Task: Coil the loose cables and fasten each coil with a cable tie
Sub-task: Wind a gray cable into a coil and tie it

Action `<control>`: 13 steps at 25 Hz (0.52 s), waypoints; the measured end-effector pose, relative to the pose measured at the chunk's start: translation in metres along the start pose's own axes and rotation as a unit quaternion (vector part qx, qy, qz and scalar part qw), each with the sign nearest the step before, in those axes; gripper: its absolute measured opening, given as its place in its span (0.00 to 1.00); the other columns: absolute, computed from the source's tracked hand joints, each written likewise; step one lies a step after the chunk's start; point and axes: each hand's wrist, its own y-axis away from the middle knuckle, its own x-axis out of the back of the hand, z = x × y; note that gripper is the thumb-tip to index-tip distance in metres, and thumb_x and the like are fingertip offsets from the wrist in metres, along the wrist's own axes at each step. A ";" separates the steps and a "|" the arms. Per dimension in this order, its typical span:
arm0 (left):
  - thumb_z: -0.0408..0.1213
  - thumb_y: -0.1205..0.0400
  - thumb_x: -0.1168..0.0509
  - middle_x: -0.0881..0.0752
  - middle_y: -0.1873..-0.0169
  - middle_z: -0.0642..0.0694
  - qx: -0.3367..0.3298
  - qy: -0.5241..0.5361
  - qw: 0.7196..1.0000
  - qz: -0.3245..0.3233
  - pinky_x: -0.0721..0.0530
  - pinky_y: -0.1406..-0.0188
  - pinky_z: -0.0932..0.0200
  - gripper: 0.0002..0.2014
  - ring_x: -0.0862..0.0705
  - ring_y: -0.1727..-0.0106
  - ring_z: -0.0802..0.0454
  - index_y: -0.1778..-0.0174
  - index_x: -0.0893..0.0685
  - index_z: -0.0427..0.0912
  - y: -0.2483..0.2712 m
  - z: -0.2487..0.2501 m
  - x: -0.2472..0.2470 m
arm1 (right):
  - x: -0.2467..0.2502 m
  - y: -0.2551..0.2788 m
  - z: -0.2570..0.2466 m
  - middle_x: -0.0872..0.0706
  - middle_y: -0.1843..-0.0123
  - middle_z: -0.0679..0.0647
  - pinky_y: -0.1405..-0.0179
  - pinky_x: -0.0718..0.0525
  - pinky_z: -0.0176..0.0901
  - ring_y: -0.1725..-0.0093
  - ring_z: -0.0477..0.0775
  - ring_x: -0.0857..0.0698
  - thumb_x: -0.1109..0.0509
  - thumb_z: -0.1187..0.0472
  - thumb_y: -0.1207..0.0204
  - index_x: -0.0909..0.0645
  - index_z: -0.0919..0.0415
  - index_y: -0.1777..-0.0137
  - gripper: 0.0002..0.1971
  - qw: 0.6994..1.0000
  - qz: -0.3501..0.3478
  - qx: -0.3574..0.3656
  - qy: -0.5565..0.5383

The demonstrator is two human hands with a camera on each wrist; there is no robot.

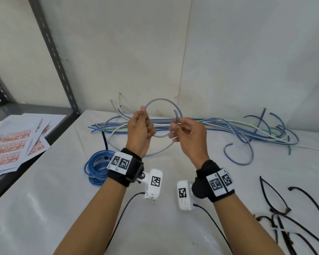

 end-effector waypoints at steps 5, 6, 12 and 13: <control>0.38 0.08 0.45 0.34 0.77 0.49 0.074 -0.042 0.995 -0.054 0.21 0.70 0.55 0.12 0.32 0.78 0.53 0.53 0.22 0.38 -0.002 0.000 0.004 | 0.014 -0.006 0.023 0.14 0.57 0.51 0.65 0.15 0.34 0.64 0.44 0.18 0.37 0.66 0.12 0.14 0.56 0.32 0.15 0.992 -0.025 0.079 0.100; 0.40 0.08 0.45 0.31 0.77 0.49 0.085 -0.044 0.994 -0.059 0.18 0.67 0.53 0.12 0.29 0.77 0.52 0.50 0.21 0.37 -0.004 0.001 0.005 | 0.019 -0.009 0.024 0.14 0.57 0.49 0.65 0.15 0.35 0.63 0.44 0.18 0.38 0.67 0.12 0.14 0.55 0.31 0.16 0.989 -0.043 0.079 0.113; 0.48 0.08 0.46 0.36 0.79 0.53 0.147 0.027 0.986 -0.074 0.28 0.78 0.63 0.16 0.36 0.80 0.57 0.50 0.21 0.41 -0.017 0.013 0.016 | 0.034 -0.017 0.007 0.14 0.61 0.49 0.67 0.14 0.38 0.66 0.44 0.20 0.35 0.65 0.13 0.12 0.47 0.37 0.15 0.980 -0.142 0.056 0.124; 0.49 0.07 0.47 0.38 0.79 0.52 0.144 -0.044 0.984 -0.093 0.32 0.80 0.63 0.17 0.40 0.80 0.57 0.49 0.20 0.41 -0.014 0.013 0.017 | 0.035 -0.015 0.007 0.13 0.61 0.48 0.68 0.13 0.40 0.65 0.45 0.19 0.35 0.65 0.13 0.11 0.48 0.37 0.15 0.979 -0.145 0.058 0.134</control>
